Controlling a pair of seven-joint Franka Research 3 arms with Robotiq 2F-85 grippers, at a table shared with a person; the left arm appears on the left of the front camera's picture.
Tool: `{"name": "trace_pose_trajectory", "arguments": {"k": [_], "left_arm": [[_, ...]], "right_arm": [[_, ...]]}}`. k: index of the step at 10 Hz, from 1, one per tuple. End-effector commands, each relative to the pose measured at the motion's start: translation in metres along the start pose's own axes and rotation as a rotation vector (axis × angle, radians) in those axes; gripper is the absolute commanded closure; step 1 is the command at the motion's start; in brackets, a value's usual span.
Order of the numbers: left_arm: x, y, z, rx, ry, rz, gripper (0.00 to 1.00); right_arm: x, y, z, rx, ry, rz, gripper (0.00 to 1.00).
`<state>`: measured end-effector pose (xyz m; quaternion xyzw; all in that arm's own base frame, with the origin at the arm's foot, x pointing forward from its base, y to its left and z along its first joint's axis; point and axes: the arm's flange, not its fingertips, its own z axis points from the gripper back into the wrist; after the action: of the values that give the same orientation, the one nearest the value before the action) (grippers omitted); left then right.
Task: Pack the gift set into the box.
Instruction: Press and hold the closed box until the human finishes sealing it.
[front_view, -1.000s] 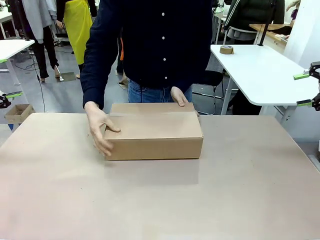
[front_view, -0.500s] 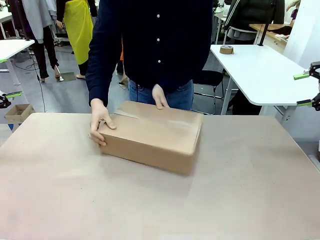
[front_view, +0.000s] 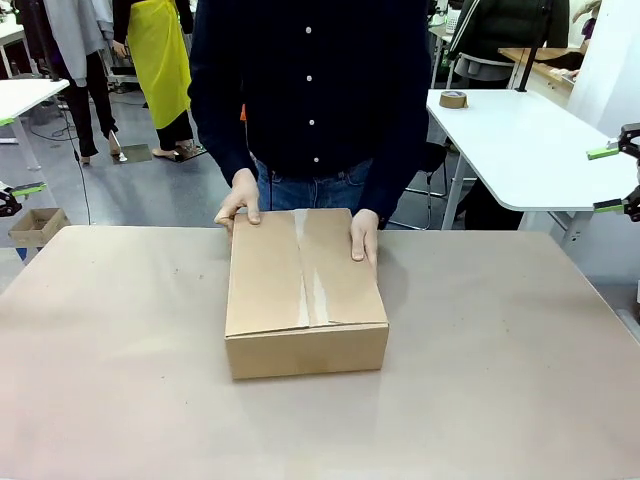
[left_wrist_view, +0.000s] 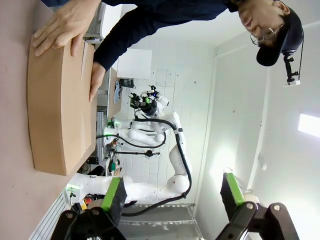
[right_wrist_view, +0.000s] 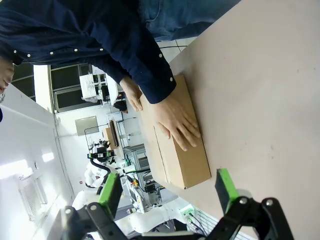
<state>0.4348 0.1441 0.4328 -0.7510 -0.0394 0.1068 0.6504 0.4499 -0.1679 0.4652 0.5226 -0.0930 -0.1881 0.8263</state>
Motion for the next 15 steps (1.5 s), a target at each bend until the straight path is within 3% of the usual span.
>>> {"name": "trace_pose_trajectory", "arguments": {"k": [1, 4, 5, 8, 9, 10, 11, 12, 13, 14, 15], "left_arm": [[-0.004, 0.002, -0.001, 0.004, -0.002, -0.016, 0.0], [-0.004, 0.002, -0.001, 0.004, -0.002, -0.016, 0.0], [0.0, 0.0, 0.0, 0.0, 0.0, 0.0, 0.0], [-0.041, 0.008, -0.156, 0.067, 0.544, -0.128, 0.0], [-0.066, 0.025, -0.195, 0.099, 0.682, -0.176, 0.0], [-0.081, 0.044, -0.218, 0.13, 0.76, -0.281, 0.0], [-0.073, 0.035, -0.197, 0.104, 0.703, -0.271, 0.0], [-0.077, 0.024, -0.22, 0.139, 0.688, -0.154, 0.0], [-0.077, 0.024, -0.22, 0.139, 0.688, -0.154, 0.0], [-0.087, 0.036, -0.238, 0.149, 0.754, -0.212, 0.0], [-0.081, 0.04, -0.27, 0.164, 0.88, -0.521, 0.0]], "right_arm": [[-0.002, 0.001, 0.0, -0.005, 0.006, 0.016, 0.0], [0.0, 0.0, 0.0, 0.0, 0.0, 0.0, 0.0], [-0.001, 0.018, -0.023, -0.03, 0.078, 0.041, 0.0], [-0.055, 0.087, -0.153, -0.104, 0.327, 0.438, 0.0], [-0.079, 0.091, -0.196, -0.029, 0.456, 0.597, 0.0], [-0.093, 0.08, -0.229, -0.002, 0.482, 0.702, 0.0], [-0.09, 0.066, -0.218, -0.029, 0.527, 0.728, 0.0], [-0.097, 0.109, -0.218, -0.091, 0.468, 0.553, 0.0], [-0.097, 0.109, -0.218, -0.091, 0.468, 0.553, 0.0], [-0.11, 0.094, -0.243, -0.073, 0.531, 0.662, 0.0], [-0.126, 0.107, -0.281, -0.075, 0.816, 1.051, 0.0]]}}
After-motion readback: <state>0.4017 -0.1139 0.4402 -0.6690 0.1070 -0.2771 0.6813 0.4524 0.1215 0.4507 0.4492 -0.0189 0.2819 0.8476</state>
